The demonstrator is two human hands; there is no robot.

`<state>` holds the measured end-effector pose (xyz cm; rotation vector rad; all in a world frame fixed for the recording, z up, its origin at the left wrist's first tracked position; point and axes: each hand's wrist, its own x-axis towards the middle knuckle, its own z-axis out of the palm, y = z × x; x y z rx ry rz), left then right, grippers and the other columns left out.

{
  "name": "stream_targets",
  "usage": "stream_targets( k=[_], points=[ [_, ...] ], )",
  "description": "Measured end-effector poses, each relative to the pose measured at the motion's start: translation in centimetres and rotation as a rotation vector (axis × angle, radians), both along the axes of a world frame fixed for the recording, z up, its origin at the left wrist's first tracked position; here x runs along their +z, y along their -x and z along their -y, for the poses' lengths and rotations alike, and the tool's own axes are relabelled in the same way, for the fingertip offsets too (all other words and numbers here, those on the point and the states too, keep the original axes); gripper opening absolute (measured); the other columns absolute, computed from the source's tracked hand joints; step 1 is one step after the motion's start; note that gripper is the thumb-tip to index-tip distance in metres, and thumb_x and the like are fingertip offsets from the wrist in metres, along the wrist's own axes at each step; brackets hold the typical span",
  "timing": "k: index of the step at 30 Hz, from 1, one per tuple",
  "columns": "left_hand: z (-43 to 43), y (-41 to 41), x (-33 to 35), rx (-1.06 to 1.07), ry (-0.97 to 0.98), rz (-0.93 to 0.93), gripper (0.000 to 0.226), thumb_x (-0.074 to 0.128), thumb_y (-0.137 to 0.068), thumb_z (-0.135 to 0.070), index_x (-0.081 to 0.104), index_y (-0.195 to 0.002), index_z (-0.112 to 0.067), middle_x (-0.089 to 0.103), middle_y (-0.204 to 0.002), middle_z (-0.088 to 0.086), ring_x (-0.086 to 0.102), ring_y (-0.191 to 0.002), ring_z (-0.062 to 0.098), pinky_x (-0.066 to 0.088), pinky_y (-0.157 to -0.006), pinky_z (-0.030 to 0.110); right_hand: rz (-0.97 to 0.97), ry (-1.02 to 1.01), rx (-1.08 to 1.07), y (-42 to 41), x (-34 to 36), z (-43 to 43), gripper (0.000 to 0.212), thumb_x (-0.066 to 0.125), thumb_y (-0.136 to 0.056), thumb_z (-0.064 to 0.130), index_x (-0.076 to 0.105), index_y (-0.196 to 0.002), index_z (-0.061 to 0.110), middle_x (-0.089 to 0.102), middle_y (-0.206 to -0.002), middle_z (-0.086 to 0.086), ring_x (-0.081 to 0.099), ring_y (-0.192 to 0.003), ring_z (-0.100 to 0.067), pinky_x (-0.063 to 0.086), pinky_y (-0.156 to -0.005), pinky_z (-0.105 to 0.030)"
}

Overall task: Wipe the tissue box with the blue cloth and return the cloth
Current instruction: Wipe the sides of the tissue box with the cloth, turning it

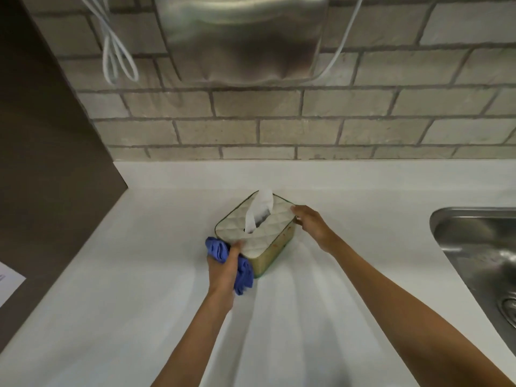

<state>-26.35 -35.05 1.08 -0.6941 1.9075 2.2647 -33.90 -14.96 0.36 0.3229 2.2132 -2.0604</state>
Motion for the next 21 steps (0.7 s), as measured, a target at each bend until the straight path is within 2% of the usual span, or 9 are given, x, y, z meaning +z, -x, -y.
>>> stream_targets(
  k=[3,6,8,11,14,18,21],
  points=[
    [0.5,0.7,-0.1,-0.021,0.036,-0.007,0.037,0.063,-0.085,-0.019,0.053,-0.119,-0.006,0.061,-0.106,0.015,0.059,-0.094,0.028,0.051,-0.089,0.042,0.004,-0.017,-0.055,-2.2,-0.5,-0.8,0.017,0.051,-0.094,0.027,0.056,-0.101,0.012,0.058,-0.109,-0.006,0.056,-0.107,-0.023,0.044,-0.092,-0.03],
    [1.2,0.9,-0.3,-0.074,0.032,-0.009,0.027,0.066,-0.084,-0.019,0.053,-0.107,-0.011,0.063,-0.094,0.009,0.061,-0.082,0.022,0.051,-0.074,0.033,0.017,0.041,-0.086,-5.0,-0.8,-1.3,0.017,0.05,-0.095,0.026,0.05,-0.103,0.01,0.055,-0.109,-0.008,0.055,-0.103,-0.022,0.045,-0.074,-0.02],
    [1.5,0.7,-0.8,-0.112,0.017,-0.011,0.027,0.067,-0.083,-0.018,0.052,-0.105,-0.015,0.063,-0.092,0.005,0.061,-0.084,0.021,0.049,-0.078,0.033,0.02,0.071,-0.101,-6.7,-1.0,-1.4,0.018,0.051,-0.095,0.025,0.048,-0.105,0.011,0.055,-0.108,-0.009,0.055,-0.1,-0.023,0.047,-0.072,-0.019],
    [1.5,0.0,-1.3,-0.164,0.021,-0.014,0.022,0.065,-0.084,-0.018,0.053,-0.102,-0.02,0.063,-0.091,0.002,0.06,-0.083,0.02,0.047,-0.08,0.033,0.005,0.076,-0.115,-9.0,-1.2,-1.2,0.022,0.052,-0.094,0.027,0.046,-0.11,0.014,0.057,-0.109,-0.011,0.057,-0.096,-0.023,0.05,-0.078,-0.023],
    [1.2,-0.4,-1.1,-0.177,0.061,-0.008,0.015,0.063,-0.086,-0.02,0.053,-0.098,-0.02,0.061,-0.092,0.005,0.059,-0.082,0.022,0.047,-0.083,0.034,-0.031,0.014,-0.134,-11.2,-1.2,-1.1,0.025,0.054,-0.092,0.031,0.048,-0.111,0.017,0.062,-0.111,-0.014,0.062,-0.099,-0.025,0.05,-0.096,-0.039],
    [1.3,-1.1,-0.7,-0.177,0.144,0.005,0.025,0.065,-0.084,-0.03,0.056,-0.103,-0.016,0.062,-0.103,0.012,0.059,-0.094,0.028,0.05,-0.092,0.039,-0.065,-0.051,-0.128,-13.4,-0.3,-1.2,0.022,0.053,-0.092,0.036,0.05,-0.109,0.022,0.065,-0.115,-0.017,0.065,-0.099,-0.026,0.051,-0.092,-0.036],
    [1.8,-1.5,-0.1,-0.16,0.22,0.034,0.02,0.065,-0.081,-0.037,0.058,-0.082,-0.019,0.063,-0.094,0.012,0.059,-0.092,0.03,0.049,-0.095,0.044,-0.075,-0.123,-0.097,-14.5,0.5,-1.5,0.028,0.053,-0.09,0.043,0.052,-0.112,0.026,0.066,-0.115,-0.013,0.067,-0.099,-0.027,0.05,-0.097,-0.044]
  ],
)
